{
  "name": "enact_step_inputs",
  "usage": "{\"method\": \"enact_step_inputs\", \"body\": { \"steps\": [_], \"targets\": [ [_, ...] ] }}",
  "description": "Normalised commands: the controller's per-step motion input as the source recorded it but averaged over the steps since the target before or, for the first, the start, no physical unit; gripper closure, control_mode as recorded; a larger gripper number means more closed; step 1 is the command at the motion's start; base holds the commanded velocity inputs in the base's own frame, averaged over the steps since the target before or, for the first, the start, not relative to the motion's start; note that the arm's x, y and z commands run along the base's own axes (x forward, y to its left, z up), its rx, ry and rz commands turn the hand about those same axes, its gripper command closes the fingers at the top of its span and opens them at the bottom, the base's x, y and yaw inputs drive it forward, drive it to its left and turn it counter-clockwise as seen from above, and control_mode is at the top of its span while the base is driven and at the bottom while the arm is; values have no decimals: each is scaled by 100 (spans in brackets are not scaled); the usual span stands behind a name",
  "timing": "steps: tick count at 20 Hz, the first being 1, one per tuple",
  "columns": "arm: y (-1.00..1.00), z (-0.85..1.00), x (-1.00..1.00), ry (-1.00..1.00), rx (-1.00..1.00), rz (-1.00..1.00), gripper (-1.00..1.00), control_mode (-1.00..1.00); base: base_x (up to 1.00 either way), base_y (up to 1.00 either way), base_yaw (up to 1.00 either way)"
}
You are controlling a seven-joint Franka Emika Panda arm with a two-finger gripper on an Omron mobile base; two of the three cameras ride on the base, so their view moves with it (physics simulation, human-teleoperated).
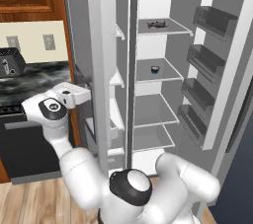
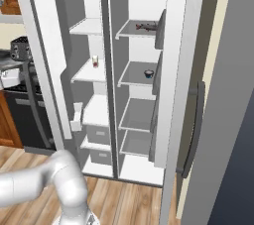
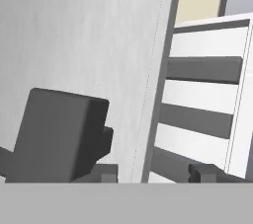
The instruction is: Pick up the frozen fish from the freezer, place it on any shelf in the fridge, and close the fridge and freezer doors when done.
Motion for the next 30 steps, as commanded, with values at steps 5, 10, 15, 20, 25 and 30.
{"method": "enact_step_inputs", "body": {
  "steps": [5, 10, 15, 20, 25, 30],
  "targets": [
    [-100, 0, 44, -4, 0, 9, -100, -100, 0, 0, 0],
    [-98, 0, 71, 0, 0, 3, -100, -100, 0, 0, 0],
    [-84, 0, 84, 0, 0, 0, -100, -100, 0, 0, 0],
    [-54, 0, 82, 0, 0, 0, -100, -100, 0, 0, 0],
    [-27, 0, 97, 0, 0, 0, -100, -100, 0, 0, 0],
    [-15, 0, 94, 0, 0, 0, -100, -100, 0, 0, 0]
  ]
}}
